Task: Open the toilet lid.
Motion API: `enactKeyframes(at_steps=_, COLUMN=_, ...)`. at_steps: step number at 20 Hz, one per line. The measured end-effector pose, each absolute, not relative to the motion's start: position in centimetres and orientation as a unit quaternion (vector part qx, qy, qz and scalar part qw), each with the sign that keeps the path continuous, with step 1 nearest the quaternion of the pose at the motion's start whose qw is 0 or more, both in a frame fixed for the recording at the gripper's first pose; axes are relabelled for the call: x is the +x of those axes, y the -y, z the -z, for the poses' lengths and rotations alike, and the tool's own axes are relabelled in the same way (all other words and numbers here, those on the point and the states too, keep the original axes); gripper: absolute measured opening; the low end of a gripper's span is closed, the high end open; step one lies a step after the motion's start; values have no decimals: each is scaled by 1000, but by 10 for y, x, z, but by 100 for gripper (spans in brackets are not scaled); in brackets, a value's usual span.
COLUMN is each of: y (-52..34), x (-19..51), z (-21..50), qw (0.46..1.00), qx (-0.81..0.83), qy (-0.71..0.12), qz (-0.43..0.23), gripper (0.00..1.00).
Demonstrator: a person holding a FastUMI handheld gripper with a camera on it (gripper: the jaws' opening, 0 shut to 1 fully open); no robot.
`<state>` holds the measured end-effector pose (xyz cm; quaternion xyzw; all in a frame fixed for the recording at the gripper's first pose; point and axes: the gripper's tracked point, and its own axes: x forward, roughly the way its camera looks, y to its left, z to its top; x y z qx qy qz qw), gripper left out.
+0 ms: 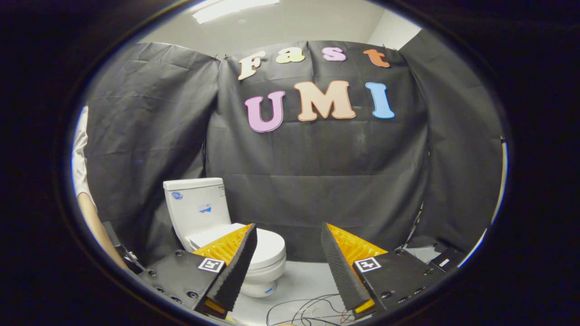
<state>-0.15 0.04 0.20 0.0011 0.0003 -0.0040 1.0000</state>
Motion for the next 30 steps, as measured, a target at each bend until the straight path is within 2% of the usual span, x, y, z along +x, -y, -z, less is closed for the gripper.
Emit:
enactKeyframes(at_steps=5, y=0, x=2, z=-8, qw=1000, qx=3, qy=13, qz=3, gripper=89)
enactKeyframes(at_steps=12, y=-26, x=67, z=-27, qw=998, qx=-8, qy=54, qz=-29, gripper=84)
enactKeyframes(at_steps=18, y=-48, x=104, z=-37, qw=997, qx=-2, qy=80, qz=1, gripper=81)
enactKeyframes(at_steps=23, y=-80, x=126, z=-26, qw=998, qx=-4, qy=56, qz=28, gripper=82)
enactKeyframes(at_steps=30, y=-138, x=138, z=-11, qw=999, qx=-8, qy=29, qz=25, gripper=82)
